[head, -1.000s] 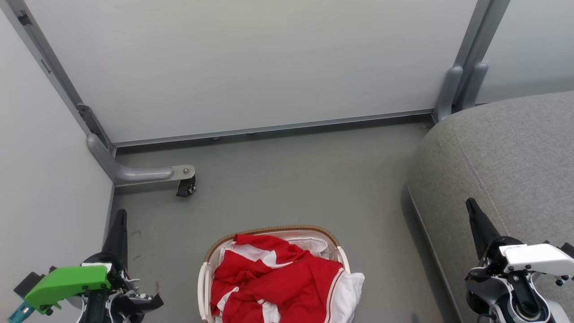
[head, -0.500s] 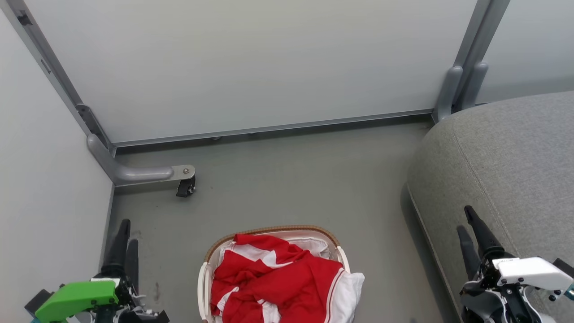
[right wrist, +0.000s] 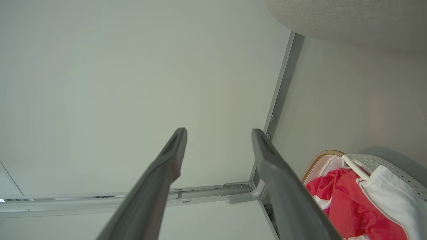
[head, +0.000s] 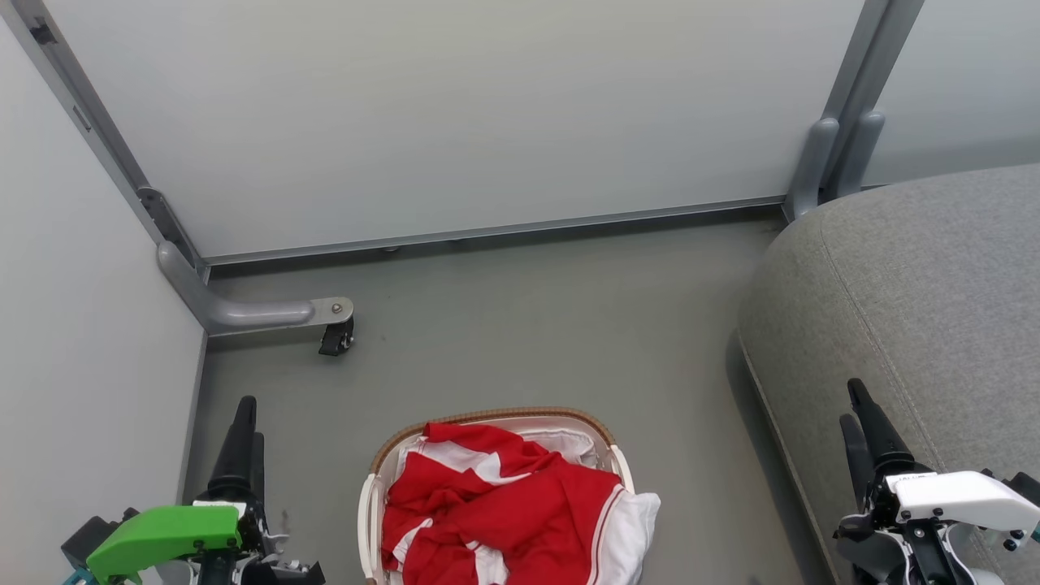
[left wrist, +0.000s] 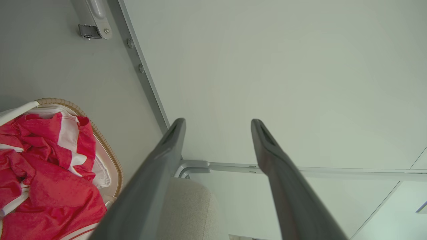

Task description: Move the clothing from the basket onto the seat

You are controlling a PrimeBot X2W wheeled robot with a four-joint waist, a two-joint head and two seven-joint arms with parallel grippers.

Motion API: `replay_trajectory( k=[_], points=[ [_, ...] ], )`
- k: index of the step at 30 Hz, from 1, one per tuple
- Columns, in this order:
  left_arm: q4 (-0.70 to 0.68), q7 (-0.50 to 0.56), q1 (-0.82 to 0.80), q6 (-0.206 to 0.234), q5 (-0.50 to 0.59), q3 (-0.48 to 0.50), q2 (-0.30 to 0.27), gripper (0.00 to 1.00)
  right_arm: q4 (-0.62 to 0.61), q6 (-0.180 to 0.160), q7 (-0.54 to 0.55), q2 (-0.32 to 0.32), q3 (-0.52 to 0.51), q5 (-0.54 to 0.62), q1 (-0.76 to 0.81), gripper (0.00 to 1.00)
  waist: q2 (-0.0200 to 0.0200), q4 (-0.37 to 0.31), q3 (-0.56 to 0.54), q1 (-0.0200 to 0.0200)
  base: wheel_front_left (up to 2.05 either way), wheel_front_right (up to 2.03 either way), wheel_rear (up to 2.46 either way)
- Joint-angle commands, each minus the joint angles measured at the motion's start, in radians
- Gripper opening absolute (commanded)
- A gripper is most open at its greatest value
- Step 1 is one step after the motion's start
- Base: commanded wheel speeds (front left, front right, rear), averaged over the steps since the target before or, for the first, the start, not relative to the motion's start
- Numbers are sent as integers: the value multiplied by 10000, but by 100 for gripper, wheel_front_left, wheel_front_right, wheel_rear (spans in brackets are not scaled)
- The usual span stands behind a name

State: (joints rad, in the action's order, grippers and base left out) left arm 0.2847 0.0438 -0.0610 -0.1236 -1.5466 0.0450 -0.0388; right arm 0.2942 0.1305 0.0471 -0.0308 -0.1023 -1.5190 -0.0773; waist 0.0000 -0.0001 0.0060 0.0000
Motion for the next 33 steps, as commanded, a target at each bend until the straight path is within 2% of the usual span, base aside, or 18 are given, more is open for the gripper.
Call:
replay_trajectory(
  k=[1, 12, 19, 33],
  points=[
    [-273, -120, -135, -35, 279, -83, -44, 100, -158, 4, -140, -89, -81, 304, -133, 100, 0, 2, 6, 0, 0, 0, 0],
    [-685, -575, -184, -44, 1875, -436, -59, 100, -700, 4, -594, -112, -123, 2243, -148, 100, 0, 10, 37, 0, 0, 0, 0],
    [-765, -840, -223, -50, 3313, -508, -69, 100, -1178, 4, -868, -123, 167, 4243, -50, 100, 0, 7, 60, 0, 0, 0, 0],
    [-991, -1311, 12, -46, 6034, -854, -86, 100, -1276, 4, -1341, -143, 497, 6856, 156, 100, 0, 28, 92, 0, 0, 0, 0]
  ],
)
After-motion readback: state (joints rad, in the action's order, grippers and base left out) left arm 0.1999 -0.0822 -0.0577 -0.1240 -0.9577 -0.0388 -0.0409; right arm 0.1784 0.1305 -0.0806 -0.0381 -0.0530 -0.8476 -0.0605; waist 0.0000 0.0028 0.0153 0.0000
